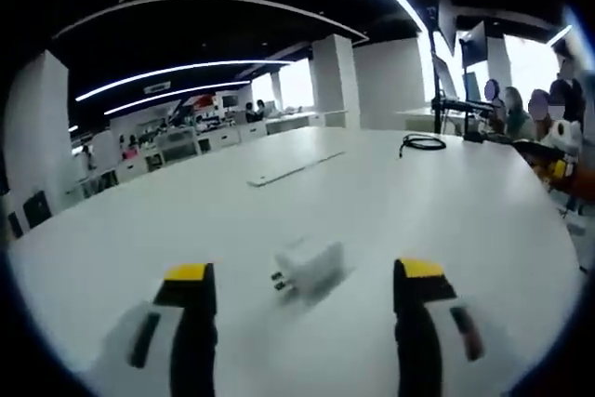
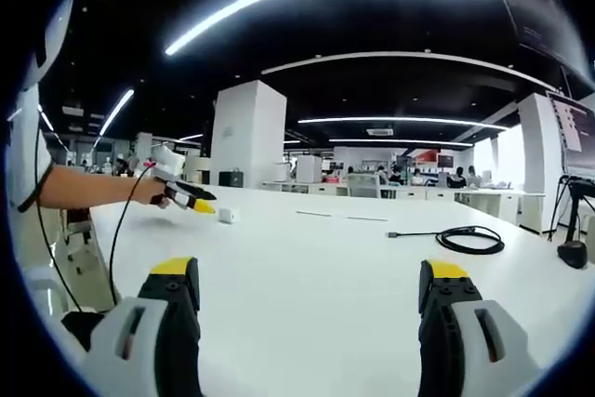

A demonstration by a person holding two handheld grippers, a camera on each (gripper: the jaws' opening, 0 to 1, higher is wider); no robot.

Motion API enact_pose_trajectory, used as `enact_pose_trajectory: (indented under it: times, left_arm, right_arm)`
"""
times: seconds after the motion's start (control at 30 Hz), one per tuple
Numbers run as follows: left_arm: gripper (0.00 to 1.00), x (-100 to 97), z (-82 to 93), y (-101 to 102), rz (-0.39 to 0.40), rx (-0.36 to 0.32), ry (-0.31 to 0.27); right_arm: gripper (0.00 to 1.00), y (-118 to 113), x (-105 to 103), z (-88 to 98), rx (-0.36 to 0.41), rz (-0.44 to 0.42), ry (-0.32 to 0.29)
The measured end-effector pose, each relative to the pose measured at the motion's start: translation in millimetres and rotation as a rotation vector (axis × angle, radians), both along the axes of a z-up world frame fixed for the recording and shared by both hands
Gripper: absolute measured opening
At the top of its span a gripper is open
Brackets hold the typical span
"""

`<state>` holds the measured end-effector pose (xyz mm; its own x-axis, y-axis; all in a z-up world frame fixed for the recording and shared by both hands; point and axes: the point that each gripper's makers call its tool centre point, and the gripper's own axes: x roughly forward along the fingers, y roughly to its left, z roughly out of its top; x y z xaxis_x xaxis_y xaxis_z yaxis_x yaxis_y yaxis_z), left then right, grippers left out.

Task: Plug the desk Type‑C cable into the charger adapter.

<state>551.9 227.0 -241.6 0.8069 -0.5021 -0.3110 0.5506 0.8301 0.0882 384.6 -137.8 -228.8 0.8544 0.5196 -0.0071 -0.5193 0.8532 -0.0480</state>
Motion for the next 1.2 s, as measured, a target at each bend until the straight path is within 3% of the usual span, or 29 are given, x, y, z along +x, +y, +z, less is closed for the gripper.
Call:
enact_pose_trajectory:
  times: [0.2, 0.43, 0.53, 0.73, 0.97, 1.07, 1.2]
  left_arm:
    - [0.61, 9.6, -0.4, 1, -0.062, 0.01, -0.025]
    - [0.54, 17.5, -4.7, -3, -0.116, 0.072, -0.011]
    - [0.53, 17.8, -12.0, -4, -0.157, 0.155, 0.02]
    - [0.45, 28.5, -7.8, -3, -0.198, 0.165, 0.03]
    - [0.39, 26.4, -18.0, -14, -0.266, 0.221, 0.075]
    - [0.37, 34.7, -19.8, -8, -0.273, 0.237, 0.078]
    - [0.34, 25.6, -19.6, -18, -0.299, 0.278, 0.1]
  right_arm:
    - [1.0, 2, 1, -3.1, 0.002, 0.005, 0.006]
    - [1.0, 7, -2, -1.3, 0.001, 0.01, 0.009]
    - [1.0, 9, -2, -1.0, -0.002, 0.012, 0.01]
    - [0.99, 10, -3, -1.4, 0.0, 0.011, 0.013]
    - [0.99, 7, -2, -3.8, 0.001, 0.015, 0.016]
    - [0.99, 7, -2, -3.0, 0.003, 0.016, 0.015]
    - [0.99, 6, -1, -4.0, 0.002, 0.015, 0.016]
